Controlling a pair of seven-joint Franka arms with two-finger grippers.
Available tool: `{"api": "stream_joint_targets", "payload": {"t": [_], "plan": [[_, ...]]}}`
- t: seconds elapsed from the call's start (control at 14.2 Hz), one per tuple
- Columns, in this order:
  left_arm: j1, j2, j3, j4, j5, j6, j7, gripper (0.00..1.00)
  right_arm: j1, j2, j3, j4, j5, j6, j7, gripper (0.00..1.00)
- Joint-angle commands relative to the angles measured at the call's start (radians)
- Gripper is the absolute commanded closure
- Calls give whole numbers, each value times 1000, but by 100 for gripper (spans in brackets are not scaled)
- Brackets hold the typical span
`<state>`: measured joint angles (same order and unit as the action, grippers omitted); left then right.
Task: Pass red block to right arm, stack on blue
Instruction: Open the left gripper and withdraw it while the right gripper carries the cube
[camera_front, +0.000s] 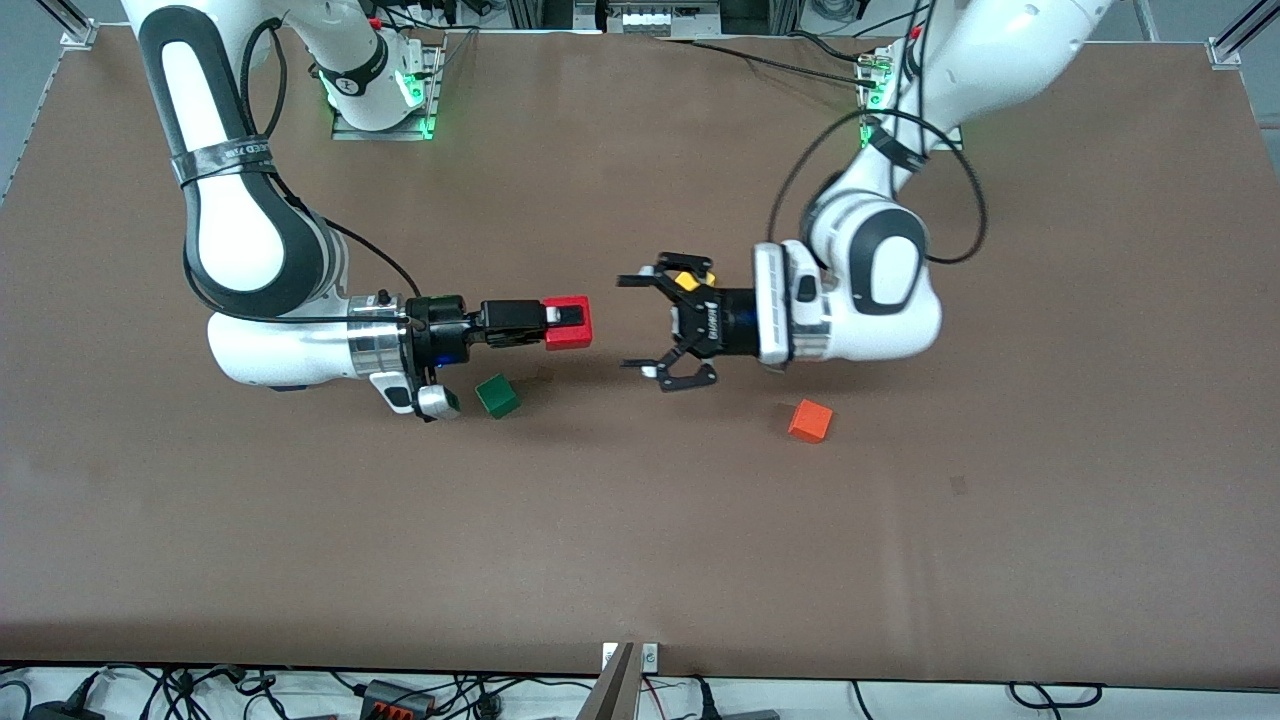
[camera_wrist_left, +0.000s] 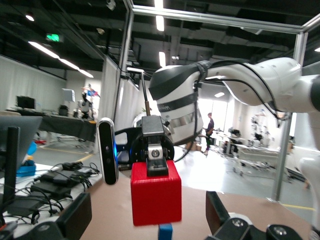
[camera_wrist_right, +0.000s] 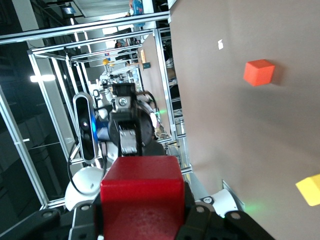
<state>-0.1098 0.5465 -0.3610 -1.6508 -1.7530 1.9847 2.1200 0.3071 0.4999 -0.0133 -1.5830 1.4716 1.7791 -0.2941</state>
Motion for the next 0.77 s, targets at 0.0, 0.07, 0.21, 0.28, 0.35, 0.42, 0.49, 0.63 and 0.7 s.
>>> {"api": "stream_joint_targets", "payload": {"t": [0.0,0.07,0.21,0.28,0.35,0.42,0.49,0.63,0.7], "plan": [[84,-11,-4,19,204,-93,-135,0,-54,11,7,18,-127,-9,-10,100],[107,-13,-6,26,286,-121,-182,0,-71,9,6,17,-202,-10,-10,100],[136,-13,-1,49,413,-164,-238,0,-91,-1,6,-18,-333,-10,-2,100],[150,-13,-1,62,462,-170,-256,0,-97,-6,0,-35,-397,-10,-2,100],[159,-13,1,71,513,-181,-297,0,-105,-14,-16,-58,-465,-7,-2,100],[165,-13,4,91,573,-208,-348,0,-106,-26,-36,-75,-532,-4,-2,100],[171,-13,5,112,677,-239,-401,0,-100,-34,-62,-87,-612,-1,1,100],[194,-13,2,143,861,-265,-507,0,-101,-41,-102,-92,-811,-1,3,100],[200,-14,4,157,938,-309,-575,0,-103,-43,-129,-97,-894,-1,4,100]]}}
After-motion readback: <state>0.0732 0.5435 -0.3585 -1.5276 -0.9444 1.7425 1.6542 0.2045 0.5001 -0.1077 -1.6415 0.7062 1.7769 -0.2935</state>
